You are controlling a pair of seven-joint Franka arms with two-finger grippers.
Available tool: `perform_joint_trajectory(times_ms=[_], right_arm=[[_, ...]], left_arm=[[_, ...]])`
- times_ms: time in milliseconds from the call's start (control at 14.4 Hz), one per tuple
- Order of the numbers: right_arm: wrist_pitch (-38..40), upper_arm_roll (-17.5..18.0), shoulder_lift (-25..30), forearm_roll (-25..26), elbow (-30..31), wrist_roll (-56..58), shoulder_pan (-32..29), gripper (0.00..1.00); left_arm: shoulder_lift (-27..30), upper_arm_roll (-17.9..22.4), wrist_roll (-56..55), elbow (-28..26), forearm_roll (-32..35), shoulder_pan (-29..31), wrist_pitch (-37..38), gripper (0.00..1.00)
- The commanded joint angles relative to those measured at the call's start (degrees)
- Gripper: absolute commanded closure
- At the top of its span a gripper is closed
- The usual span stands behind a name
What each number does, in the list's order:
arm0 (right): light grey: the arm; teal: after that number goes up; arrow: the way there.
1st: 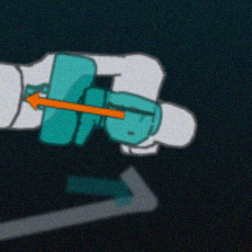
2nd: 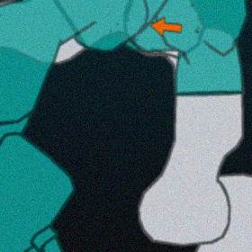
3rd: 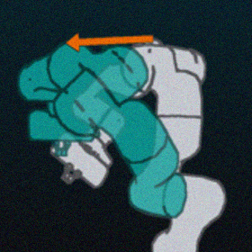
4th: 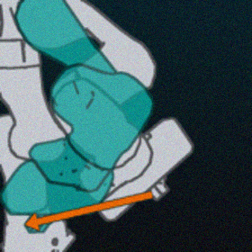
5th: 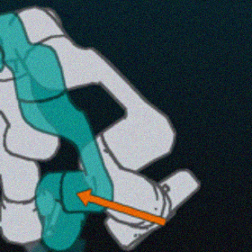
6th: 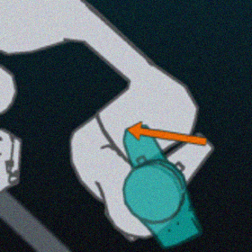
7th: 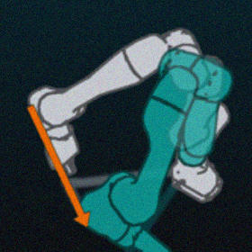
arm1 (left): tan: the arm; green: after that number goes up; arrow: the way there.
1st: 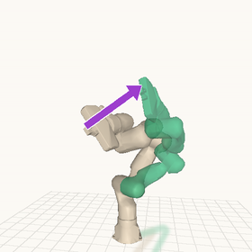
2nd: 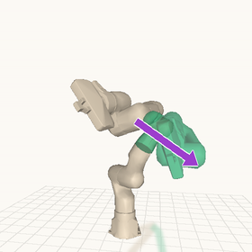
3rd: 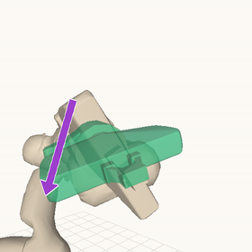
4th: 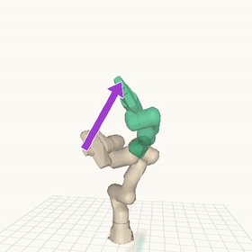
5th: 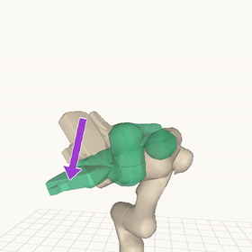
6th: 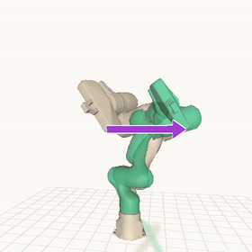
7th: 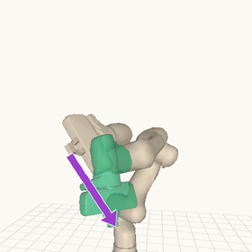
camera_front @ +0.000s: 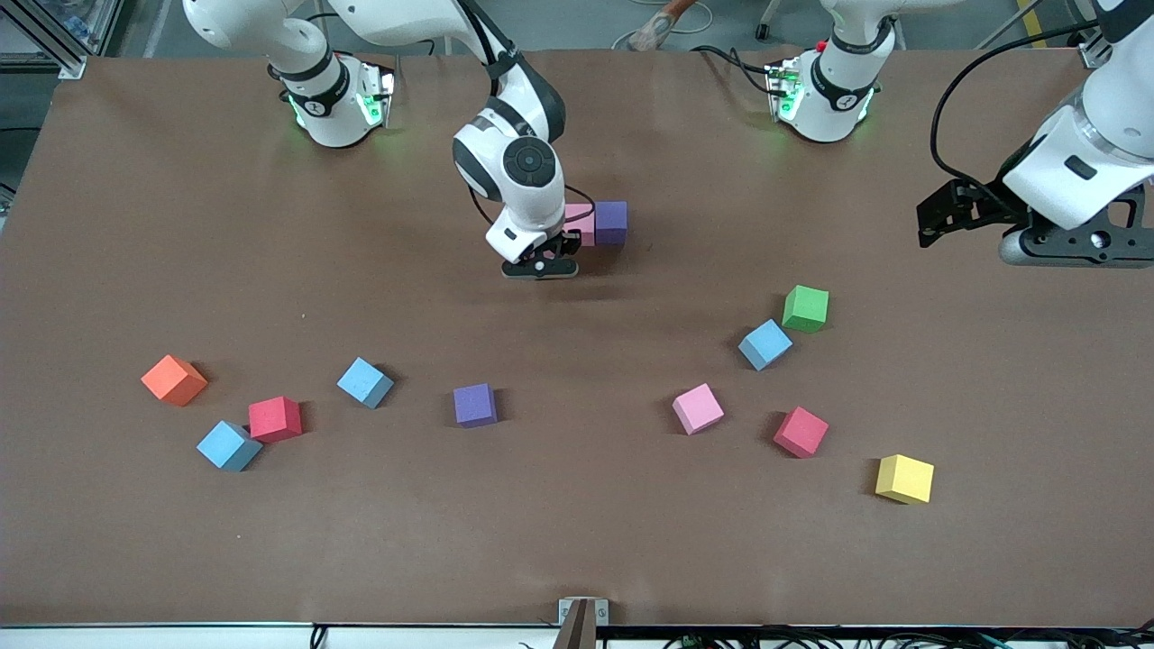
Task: Arrange 11 blocks into digit 3
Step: 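Lower the pink cube beside the yellow cube with the right gripper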
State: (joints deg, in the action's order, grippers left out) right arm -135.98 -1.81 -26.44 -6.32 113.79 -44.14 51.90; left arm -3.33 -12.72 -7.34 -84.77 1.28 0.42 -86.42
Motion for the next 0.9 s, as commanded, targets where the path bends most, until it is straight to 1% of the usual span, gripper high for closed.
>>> perform_joint_trajectory(times_ms=[0,831], right_arm=[[-1.22,-0.21,-1.07,-1.33,-0.59,-0.78,0.66,1.0],[-1.83,-0.21,-1.78,-1.77,-0.59,-1.39,1.36,0.99]], left_arm=[[-0.27,-0.29,-0.48,0.92,1.36,-1.39,0.64,0.0],[0.08,-0.29,-0.39,0.66,1.27,-1.21,1.34,0.0]])
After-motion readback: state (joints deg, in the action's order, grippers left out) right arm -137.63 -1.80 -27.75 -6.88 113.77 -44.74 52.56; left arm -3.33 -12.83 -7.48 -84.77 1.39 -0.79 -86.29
